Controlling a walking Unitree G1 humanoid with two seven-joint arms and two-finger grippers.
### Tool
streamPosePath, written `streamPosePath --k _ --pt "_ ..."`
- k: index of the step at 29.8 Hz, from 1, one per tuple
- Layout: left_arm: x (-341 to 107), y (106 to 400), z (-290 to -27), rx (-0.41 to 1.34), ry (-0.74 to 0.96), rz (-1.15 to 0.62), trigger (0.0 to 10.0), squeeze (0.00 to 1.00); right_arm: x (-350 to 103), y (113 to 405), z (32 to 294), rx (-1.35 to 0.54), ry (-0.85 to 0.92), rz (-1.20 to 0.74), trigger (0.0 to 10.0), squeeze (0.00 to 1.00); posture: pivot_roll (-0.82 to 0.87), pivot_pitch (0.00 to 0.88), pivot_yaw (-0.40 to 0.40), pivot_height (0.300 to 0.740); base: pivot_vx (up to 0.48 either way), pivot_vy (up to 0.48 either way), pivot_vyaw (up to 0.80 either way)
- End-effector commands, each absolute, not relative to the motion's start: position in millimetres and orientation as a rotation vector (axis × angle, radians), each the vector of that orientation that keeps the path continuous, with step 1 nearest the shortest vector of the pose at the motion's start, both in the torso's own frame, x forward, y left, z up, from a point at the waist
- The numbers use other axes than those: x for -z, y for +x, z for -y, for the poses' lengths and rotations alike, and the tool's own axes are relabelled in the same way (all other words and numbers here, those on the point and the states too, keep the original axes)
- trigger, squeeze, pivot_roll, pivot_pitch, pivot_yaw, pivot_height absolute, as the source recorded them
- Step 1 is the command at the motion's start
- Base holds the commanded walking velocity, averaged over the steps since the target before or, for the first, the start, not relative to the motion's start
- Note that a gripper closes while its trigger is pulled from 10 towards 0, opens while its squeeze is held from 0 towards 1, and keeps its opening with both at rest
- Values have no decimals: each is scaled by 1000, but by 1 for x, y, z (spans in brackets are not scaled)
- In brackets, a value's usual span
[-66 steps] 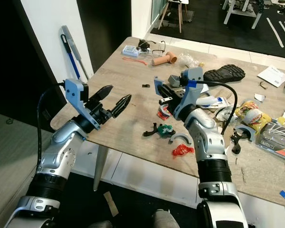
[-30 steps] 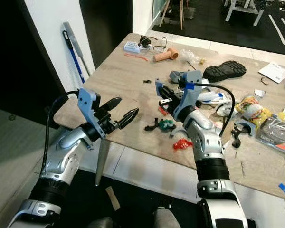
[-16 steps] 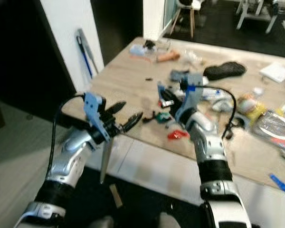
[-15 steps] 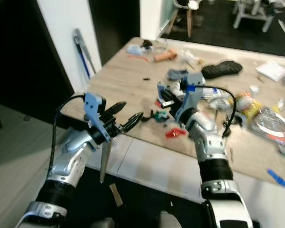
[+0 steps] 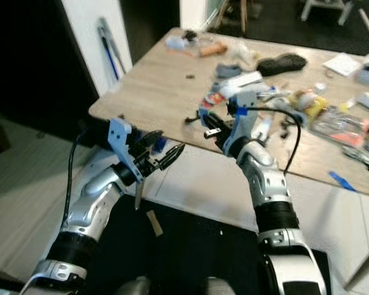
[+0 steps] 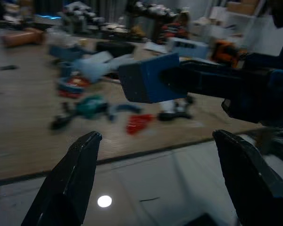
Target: Picking trash to rubbish bin
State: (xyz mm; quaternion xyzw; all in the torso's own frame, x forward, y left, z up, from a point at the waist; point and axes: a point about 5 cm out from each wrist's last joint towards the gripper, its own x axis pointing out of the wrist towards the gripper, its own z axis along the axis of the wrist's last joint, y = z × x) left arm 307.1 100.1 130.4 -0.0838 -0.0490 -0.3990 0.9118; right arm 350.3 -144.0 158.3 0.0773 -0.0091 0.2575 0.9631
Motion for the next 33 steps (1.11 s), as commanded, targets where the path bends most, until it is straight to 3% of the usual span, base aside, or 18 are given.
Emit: streamPosePath --k 1,10,33 --pt "-127 306 -101 820 -164 90 10000 0 -156 350 141 -530 164 15 10000 0 -35 0 -39 740 -356 0 0" --pt "-127 306 -101 822 -176 100 10000 0 -155 349 140 -546 151 12 10000 0 -36 0 -40 740 -153 0 0" --pt "-128 308 -102 821 -180 111 10000 0 -154 348 136 -594 114 8 10000 0 -34 0 -40 740 0 0 800"
